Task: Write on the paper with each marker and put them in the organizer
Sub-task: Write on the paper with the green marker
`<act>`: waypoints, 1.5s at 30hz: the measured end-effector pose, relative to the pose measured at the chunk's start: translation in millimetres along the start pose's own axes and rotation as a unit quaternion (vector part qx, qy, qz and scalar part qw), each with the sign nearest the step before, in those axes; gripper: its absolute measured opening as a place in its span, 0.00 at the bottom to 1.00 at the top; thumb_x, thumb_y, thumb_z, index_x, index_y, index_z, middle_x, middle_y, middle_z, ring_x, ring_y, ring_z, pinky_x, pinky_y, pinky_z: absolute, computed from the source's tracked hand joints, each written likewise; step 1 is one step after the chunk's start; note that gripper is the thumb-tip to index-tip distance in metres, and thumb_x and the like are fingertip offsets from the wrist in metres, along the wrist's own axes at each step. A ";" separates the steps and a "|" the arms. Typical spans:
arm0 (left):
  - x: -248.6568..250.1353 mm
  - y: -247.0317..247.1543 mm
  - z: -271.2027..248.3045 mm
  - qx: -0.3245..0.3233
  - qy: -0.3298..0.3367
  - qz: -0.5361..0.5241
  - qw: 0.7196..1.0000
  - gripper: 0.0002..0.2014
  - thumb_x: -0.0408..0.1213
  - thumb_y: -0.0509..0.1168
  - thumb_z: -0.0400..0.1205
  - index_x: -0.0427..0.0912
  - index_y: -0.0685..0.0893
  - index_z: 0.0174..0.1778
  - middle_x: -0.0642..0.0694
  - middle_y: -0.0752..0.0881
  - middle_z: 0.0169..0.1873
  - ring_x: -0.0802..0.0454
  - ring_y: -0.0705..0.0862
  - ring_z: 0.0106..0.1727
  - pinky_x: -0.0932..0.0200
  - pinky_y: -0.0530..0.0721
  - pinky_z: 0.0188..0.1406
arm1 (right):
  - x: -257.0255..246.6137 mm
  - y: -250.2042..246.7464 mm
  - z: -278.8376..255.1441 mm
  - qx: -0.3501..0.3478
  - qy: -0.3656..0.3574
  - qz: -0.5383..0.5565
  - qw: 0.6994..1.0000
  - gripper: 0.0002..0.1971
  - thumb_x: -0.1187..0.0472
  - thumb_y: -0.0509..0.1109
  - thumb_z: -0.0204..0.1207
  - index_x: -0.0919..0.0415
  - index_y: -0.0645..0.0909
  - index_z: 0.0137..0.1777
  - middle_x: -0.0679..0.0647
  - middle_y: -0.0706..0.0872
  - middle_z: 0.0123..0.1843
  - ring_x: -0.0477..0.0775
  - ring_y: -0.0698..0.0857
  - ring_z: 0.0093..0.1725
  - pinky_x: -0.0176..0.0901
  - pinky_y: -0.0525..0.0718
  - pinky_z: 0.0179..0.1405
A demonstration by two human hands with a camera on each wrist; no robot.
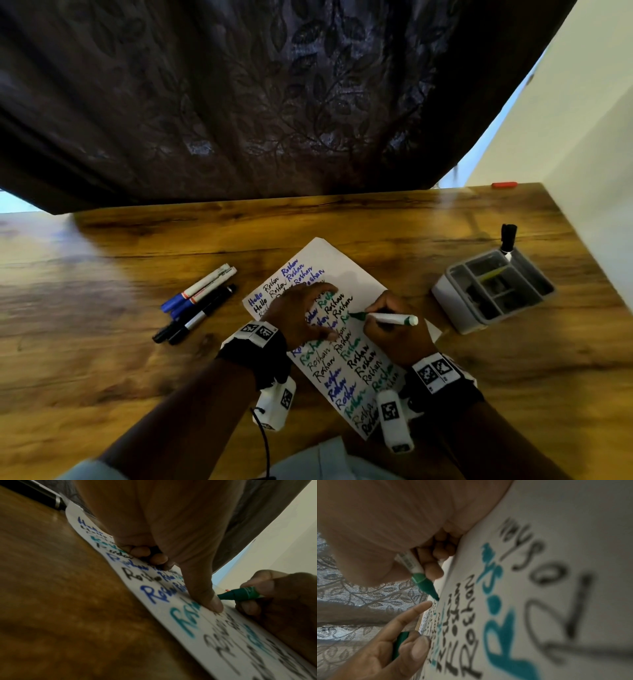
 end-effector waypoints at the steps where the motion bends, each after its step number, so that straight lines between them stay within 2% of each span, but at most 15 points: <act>1: -0.6 -0.3 -0.5 0.001 -0.001 -0.001 1.000 0.41 0.65 0.77 0.63 0.68 0.69 0.72 0.54 0.79 0.66 0.52 0.78 0.64 0.45 0.82 0.63 | 0.3 0.1 0.5 0.001 0.001 0.000 1.000 0.06 0.58 0.72 0.65 0.57 0.83 0.41 0.44 0.85 0.36 0.44 0.84 0.36 0.29 0.81 0.36; 4: -1.5 -0.7 -1.4 0.003 -0.002 -0.003 1.000 0.40 0.64 0.78 0.63 0.69 0.69 0.71 0.54 0.80 0.65 0.52 0.78 0.61 0.47 0.83 0.61 | 2.2 0.5 1.2 0.006 0.007 0.017 1.000 0.05 0.56 0.72 0.69 0.54 0.84 0.44 0.43 0.86 0.40 0.41 0.85 0.40 0.24 0.80 0.40; 8: 0.7 -2.2 -1.0 0.002 0.001 -0.004 1.000 0.40 0.64 0.78 0.64 0.68 0.69 0.71 0.53 0.79 0.65 0.52 0.78 0.61 0.47 0.82 0.62 | -1.5 -2.1 -0.6 0.016 0.014 0.020 1.000 0.05 0.59 0.73 0.71 0.48 0.81 0.43 0.38 0.82 0.37 0.28 0.82 0.38 0.18 0.76 0.38; 10: 2.2 -1.9 -0.9 -0.001 0.005 -0.006 1.000 0.40 0.65 0.77 0.64 0.68 0.69 0.72 0.53 0.79 0.65 0.52 0.78 0.62 0.47 0.82 0.63 | 5.3 0.1 -1.9 0.003 0.047 0.025 0.999 0.05 0.61 0.75 0.70 0.53 0.83 0.43 0.41 0.82 0.35 0.33 0.82 0.34 0.19 0.76 0.35; 12: 1.1 -1.8 -1.0 -0.001 0.006 -0.007 1.000 0.41 0.66 0.77 0.63 0.68 0.69 0.71 0.53 0.79 0.65 0.52 0.79 0.62 0.46 0.82 0.63 | 3.1 -1.3 -1.4 0.019 0.029 -0.004 0.999 0.06 0.59 0.73 0.65 0.59 0.84 0.41 0.39 0.80 0.32 0.37 0.84 0.33 0.19 0.76 0.32; 15: 0.2 -1.5 -1.2 0.001 0.007 -0.006 1.000 0.40 0.65 0.77 0.63 0.68 0.69 0.71 0.54 0.80 0.63 0.52 0.79 0.61 0.46 0.83 0.61 | -0.9 -4.1 -0.6 0.042 0.015 -0.014 0.999 0.07 0.60 0.73 0.63 0.61 0.83 0.40 0.33 0.75 0.31 0.30 0.82 0.33 0.14 0.74 0.33; 20: 0.2 -1.1 -1.1 0.003 0.008 -0.004 1.000 0.40 0.65 0.77 0.63 0.69 0.70 0.70 0.54 0.80 0.62 0.52 0.79 0.60 0.46 0.83 0.61 | 0.1 -6.0 -1.0 0.026 0.031 0.012 0.999 0.06 0.57 0.70 0.64 0.51 0.78 0.41 0.39 0.80 0.33 0.37 0.80 0.34 0.29 0.76 0.33; 25: 1.2 -0.6 -1.2 -0.003 0.008 0.002 1.000 0.39 0.66 0.76 0.64 0.69 0.69 0.71 0.54 0.80 0.62 0.52 0.79 0.58 0.45 0.83 0.59 | 0.9 -5.0 -0.6 0.020 0.034 0.008 0.999 0.06 0.56 0.71 0.65 0.49 0.79 0.40 0.40 0.81 0.33 0.35 0.82 0.34 0.24 0.74 0.31; 27: 1.4 -1.0 -1.4 -0.004 0.008 0.000 1.000 0.39 0.65 0.76 0.64 0.68 0.69 0.71 0.55 0.80 0.62 0.52 0.79 0.59 0.45 0.83 0.60 | 1.5 -5.0 -0.4 0.017 0.032 0.006 0.999 0.05 0.56 0.72 0.64 0.51 0.80 0.40 0.41 0.82 0.34 0.35 0.81 0.35 0.26 0.75 0.32; 30: 1.2 -0.8 -1.4 -0.005 0.007 -0.001 1.000 0.39 0.64 0.77 0.64 0.67 0.70 0.71 0.59 0.78 0.58 0.54 0.79 0.58 0.47 0.83 0.59 | 3.4 -4.5 -0.6 0.015 0.037 0.011 0.999 0.06 0.57 0.71 0.64 0.47 0.77 0.38 0.40 0.81 0.33 0.36 0.80 0.34 0.30 0.76 0.33; 35: -2.4 0.5 -0.8 0.001 0.006 0.001 1.000 0.40 0.67 0.76 0.63 0.69 0.68 0.71 0.56 0.79 0.62 0.53 0.79 0.58 0.46 0.84 0.60 | 5.4 -4.8 -0.5 0.025 0.039 0.017 0.999 0.06 0.57 0.71 0.64 0.55 0.80 0.40 0.40 0.80 0.33 0.38 0.80 0.34 0.39 0.80 0.34; 39: -3.8 1.0 -0.4 0.004 0.004 0.004 1.000 0.41 0.68 0.75 0.63 0.71 0.68 0.71 0.56 0.79 0.63 0.53 0.79 0.59 0.45 0.84 0.60 | 4.1 -4.9 0.3 0.018 0.040 0.027 0.999 0.09 0.59 0.73 0.67 0.47 0.75 0.39 0.41 0.81 0.33 0.38 0.81 0.35 0.38 0.79 0.33; 41: -3.9 1.3 -0.3 0.006 0.005 0.005 1.000 0.41 0.68 0.75 0.63 0.70 0.68 0.71 0.56 0.79 0.62 0.52 0.78 0.59 0.45 0.83 0.60 | 3.8 -3.9 0.1 0.014 0.046 0.026 0.999 0.07 0.58 0.72 0.67 0.49 0.76 0.39 0.42 0.81 0.33 0.39 0.81 0.34 0.40 0.79 0.32; 45: -3.4 3.0 0.8 0.006 0.007 0.004 1.000 0.41 0.68 0.75 0.62 0.71 0.68 0.71 0.56 0.79 0.63 0.52 0.79 0.59 0.45 0.83 0.60 | 5.6 -6.6 0.1 0.027 0.048 0.026 0.998 0.06 0.58 0.72 0.65 0.53 0.77 0.39 0.42 0.80 0.32 0.38 0.80 0.33 0.35 0.76 0.30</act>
Point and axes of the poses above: each hand's wrist, its own z-axis towards the middle knuckle, its own y-axis out of the palm, x = y × z, the point moved 10 cm from there along z, towards the middle knuckle
